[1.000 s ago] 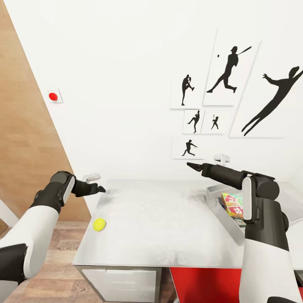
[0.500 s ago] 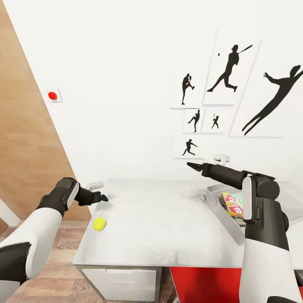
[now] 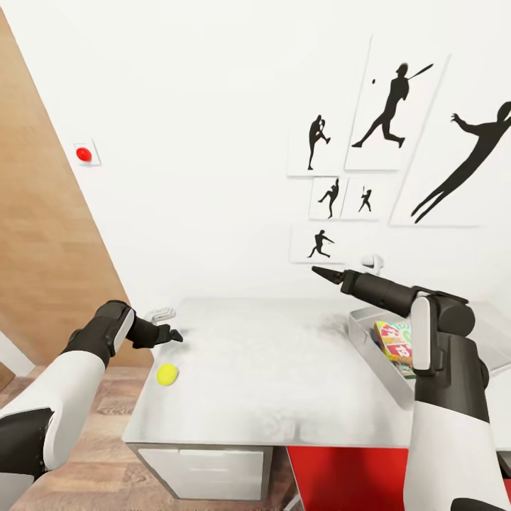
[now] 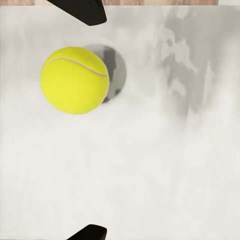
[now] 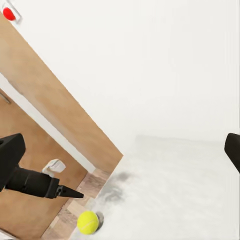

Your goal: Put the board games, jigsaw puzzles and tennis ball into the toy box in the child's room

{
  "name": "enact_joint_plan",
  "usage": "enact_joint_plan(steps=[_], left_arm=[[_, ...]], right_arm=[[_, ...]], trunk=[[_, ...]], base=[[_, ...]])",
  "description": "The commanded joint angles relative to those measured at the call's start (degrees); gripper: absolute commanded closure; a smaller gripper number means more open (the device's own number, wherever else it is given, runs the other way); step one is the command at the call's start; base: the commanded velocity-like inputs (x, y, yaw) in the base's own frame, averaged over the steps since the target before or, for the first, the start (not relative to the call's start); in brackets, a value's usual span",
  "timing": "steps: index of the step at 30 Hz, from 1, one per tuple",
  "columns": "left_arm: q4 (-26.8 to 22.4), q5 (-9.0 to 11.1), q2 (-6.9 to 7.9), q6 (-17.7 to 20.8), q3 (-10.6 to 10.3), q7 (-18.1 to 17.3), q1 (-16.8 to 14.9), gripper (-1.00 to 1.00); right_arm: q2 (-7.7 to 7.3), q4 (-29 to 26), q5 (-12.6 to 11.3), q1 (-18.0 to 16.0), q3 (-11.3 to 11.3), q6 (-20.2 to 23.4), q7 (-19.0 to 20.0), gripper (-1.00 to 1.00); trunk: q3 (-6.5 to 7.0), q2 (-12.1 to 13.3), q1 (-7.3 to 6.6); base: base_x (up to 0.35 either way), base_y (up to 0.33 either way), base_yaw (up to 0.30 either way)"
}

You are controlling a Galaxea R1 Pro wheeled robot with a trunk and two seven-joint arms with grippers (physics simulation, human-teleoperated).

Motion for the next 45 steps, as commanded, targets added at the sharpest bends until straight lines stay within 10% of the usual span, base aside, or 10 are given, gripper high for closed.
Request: enact_joint_plan(steps=[1,26,45], left_arm=[[0.0,-0.6,-0.03,0.2,0.3,-0.5,-0.1,-1.0],[3.3,-0.7,-0.02,-0.1,0.3,4.9,-0.1,-1.0],[4.0,-0.7,-0.03,-2.3,0.4,4.9,-0.1,-1.0]], right_arm=[[0.05,0.0,-0.9,-0.1,-0.1,0.5,0.3,-1.0],[0.12,0.6,-7.1,-0.1,0.3,0.5,1.7,-1.0],[0.12,0.5,-7.4,0.0,0.5,0.5,1.7,-1.0]], trunk=[[-0.2,-0.1,0.03],[-0.87,-0.1,0.03],[-2.63,-0.1,0.03]], base=[[0.0,0.0,0.0],[0.0,0.0,0.0],[0.0,0.0,0.0]])
